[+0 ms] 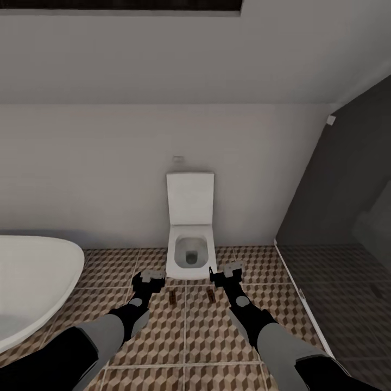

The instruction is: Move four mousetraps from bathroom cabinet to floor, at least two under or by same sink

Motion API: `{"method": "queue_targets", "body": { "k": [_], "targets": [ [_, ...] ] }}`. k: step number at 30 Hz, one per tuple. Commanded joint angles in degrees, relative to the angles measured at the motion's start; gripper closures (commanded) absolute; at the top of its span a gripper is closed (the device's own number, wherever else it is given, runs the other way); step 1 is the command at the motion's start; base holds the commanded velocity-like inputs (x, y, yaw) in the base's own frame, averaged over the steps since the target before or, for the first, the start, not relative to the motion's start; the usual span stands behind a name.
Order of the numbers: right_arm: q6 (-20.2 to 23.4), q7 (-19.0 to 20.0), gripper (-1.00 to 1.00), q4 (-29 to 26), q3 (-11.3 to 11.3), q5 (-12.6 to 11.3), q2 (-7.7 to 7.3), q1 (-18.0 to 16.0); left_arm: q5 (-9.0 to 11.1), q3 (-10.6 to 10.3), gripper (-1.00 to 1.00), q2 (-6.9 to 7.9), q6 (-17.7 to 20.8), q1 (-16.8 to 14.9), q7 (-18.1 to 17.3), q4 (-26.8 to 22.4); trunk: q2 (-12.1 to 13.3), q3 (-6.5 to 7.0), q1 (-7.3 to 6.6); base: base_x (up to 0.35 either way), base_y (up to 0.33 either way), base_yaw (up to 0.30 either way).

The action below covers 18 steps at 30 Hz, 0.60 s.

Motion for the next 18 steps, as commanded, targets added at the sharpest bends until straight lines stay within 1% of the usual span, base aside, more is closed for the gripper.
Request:
{"method": "queue_targets", "body": {
  "k": [1,18],
  "targets": [
    [0.0,-0.6,-1.0,0.1,0.2,0.5,0.0,-0.1,0.3,-0.5,-1.0,-0.05,-0.3,-0.1,0.1,0.2,-0.1,-0.02,0.04,0.0,0.0,0.0],
    [0.0,-0.7,-1.0,0.1,0.2,0.5,0.0,-0.1,0.3,-0.5,-1.0,-0.05,-0.3,-0.1,0.1,0.2,-0.1,1.53,0.04,0.0,0.0,0.0]
  ]
}}
